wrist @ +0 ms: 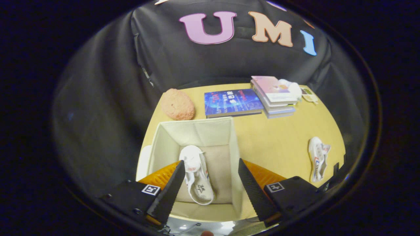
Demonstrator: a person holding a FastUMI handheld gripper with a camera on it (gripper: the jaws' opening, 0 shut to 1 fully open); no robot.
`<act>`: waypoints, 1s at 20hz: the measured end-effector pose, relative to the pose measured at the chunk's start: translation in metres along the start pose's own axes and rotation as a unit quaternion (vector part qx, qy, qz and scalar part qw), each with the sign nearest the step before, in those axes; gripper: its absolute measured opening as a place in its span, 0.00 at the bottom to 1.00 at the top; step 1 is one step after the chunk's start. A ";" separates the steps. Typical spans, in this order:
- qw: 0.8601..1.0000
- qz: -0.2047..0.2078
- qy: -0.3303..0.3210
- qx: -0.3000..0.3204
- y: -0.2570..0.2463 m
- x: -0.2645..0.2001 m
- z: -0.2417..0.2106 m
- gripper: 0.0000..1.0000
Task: Open the storage box then place both shoes into the box .Put the left shoe in first, then the right shoe, with the right side of both shoes facing outward in a uniform manner.
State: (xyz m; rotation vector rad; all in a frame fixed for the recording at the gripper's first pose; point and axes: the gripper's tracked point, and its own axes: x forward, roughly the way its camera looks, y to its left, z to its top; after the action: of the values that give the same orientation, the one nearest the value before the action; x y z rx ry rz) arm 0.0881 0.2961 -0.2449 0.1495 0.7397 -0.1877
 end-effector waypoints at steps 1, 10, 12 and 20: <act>1.000 -0.012 -0.008 -0.001 -0.019 -0.005 0.005 1.00; 0.995 -0.095 -0.004 0.032 -0.218 -0.008 -0.022 1.00; 0.992 -0.123 0.009 0.035 -0.268 -0.007 -0.042 1.00; 0.983 -0.166 0.054 0.060 -0.395 0.004 -0.111 1.00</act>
State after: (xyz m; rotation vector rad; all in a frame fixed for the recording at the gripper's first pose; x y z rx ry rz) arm -0.0697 -0.0657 -0.3558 0.1506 0.8598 -0.5469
